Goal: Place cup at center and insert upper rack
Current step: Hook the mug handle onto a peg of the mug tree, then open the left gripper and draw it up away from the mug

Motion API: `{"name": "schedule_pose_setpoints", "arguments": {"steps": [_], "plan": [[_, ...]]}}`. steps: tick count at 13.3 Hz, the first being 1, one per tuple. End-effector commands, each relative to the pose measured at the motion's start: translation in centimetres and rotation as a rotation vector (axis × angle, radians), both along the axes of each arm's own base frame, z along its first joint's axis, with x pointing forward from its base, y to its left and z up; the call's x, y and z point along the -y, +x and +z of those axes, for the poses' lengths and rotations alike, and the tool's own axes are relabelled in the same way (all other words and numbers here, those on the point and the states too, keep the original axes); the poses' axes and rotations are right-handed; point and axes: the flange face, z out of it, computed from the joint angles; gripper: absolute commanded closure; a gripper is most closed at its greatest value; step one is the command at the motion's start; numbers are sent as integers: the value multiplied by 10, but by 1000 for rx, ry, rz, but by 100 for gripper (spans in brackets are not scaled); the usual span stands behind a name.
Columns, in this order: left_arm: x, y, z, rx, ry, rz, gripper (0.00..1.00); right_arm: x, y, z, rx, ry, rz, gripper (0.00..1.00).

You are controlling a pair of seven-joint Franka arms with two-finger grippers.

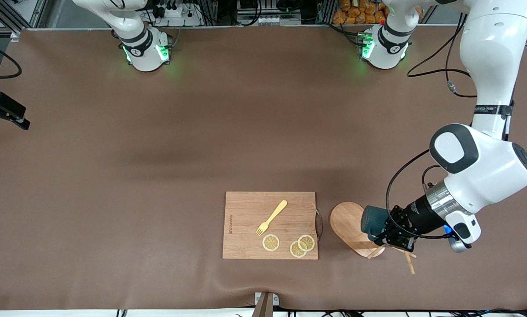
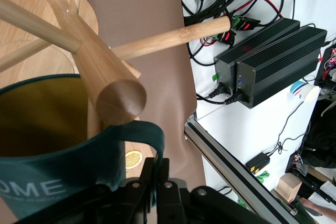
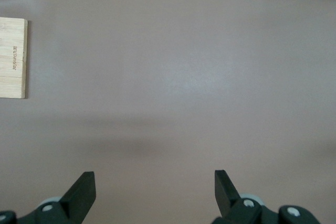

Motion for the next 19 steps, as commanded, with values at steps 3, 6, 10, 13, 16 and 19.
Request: {"name": "schedule_pose_setpoints", "arguments": {"steps": [3,6,10,13,16,19], "plan": [[-15,4,0,27,1,-3,100,-1,2,4,-3,-13,2,0],[-15,4,-2,24,0,-3,100,-1,2,4,-3,-13,2,0],[-9,1,10,39,4,-8,0,-1,2,4,-1,-13,2,0],[-16,-3,39,65,7,2,0,-1,2,4,-1,-13,2,0],[-14,-14,66,58,29,-34,0,-1,2,4,-3,-11,2,0],[-10,-35,99,44,203,-146,0,-1,2,4,-1,-13,2,0]]}}
